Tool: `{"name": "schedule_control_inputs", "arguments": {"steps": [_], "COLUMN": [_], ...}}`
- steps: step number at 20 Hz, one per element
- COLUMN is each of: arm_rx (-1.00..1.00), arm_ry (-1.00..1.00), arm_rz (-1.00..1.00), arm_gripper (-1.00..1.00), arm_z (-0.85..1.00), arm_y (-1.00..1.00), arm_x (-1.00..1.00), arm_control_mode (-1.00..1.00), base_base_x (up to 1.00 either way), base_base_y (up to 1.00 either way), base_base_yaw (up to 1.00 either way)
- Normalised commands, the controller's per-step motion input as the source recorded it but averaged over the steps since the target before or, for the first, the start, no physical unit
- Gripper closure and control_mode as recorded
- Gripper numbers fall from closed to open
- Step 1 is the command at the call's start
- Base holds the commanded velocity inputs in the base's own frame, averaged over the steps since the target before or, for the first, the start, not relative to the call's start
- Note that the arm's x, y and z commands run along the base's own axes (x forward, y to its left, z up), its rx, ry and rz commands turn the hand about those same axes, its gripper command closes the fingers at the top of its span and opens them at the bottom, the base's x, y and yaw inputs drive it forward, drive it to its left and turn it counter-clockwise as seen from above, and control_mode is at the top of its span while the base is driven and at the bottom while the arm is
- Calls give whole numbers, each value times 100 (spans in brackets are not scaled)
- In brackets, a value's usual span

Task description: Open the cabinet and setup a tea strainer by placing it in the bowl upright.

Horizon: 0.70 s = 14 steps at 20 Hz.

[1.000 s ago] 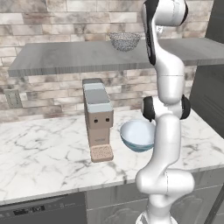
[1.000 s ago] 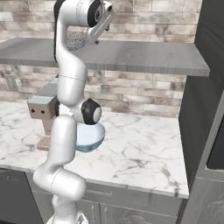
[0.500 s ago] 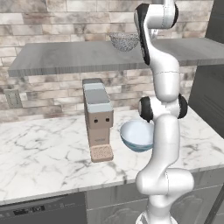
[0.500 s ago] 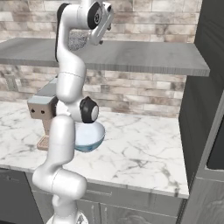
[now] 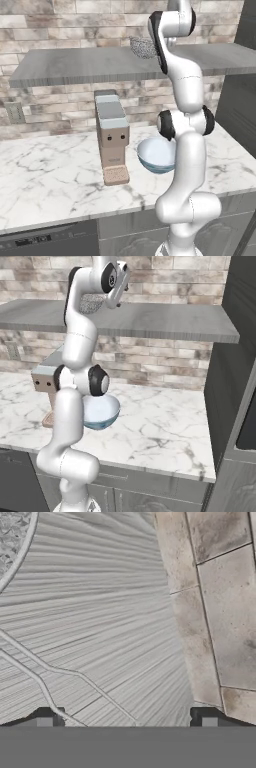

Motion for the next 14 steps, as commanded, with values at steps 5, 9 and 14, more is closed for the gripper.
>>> {"name": "schedule_control_inputs", "arguments": {"steps": [5,9,14], "arm_rx": [-2,0,-1], "arm_ry": [0,0,0], "arm_rz": [2,5,1], "arm_gripper": [-100,-100,-100], "arm_z": [0,0,1], "arm_y": [0,0,0], "arm_x": [11,1,-2], "arm_control_mode": [-100,-100,-100], "base_base_x": [0,0,0], "base_base_y": [0,0,0], "base_base_yaw": [0,0,0]}}
